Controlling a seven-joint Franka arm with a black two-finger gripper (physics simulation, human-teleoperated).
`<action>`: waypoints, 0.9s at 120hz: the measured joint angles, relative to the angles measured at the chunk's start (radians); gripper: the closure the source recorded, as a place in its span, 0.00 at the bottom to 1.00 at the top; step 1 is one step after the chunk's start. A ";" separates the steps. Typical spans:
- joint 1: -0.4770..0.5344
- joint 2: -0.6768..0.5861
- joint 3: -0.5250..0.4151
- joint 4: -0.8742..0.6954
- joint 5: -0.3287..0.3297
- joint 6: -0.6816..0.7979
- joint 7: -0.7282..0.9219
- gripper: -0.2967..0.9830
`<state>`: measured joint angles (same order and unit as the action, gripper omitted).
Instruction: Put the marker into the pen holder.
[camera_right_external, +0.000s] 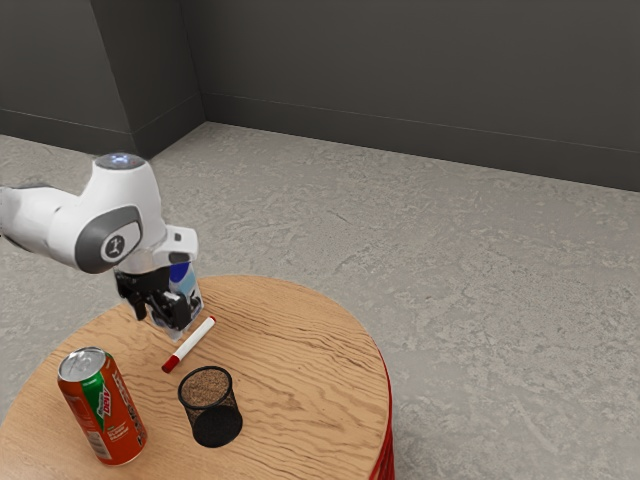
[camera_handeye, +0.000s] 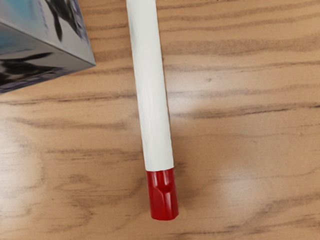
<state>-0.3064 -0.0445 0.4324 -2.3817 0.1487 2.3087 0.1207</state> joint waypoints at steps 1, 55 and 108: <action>0.001 0.005 0.000 -0.001 -0.002 0.006 -0.001 0.25; 0.009 0.123 0.009 -0.061 -0.115 0.222 -0.040 0.25; 0.016 0.201 0.009 -0.061 -0.189 0.326 -0.024 0.38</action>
<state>-0.2902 0.1565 0.4418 -2.4424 -0.0406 2.6349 0.0962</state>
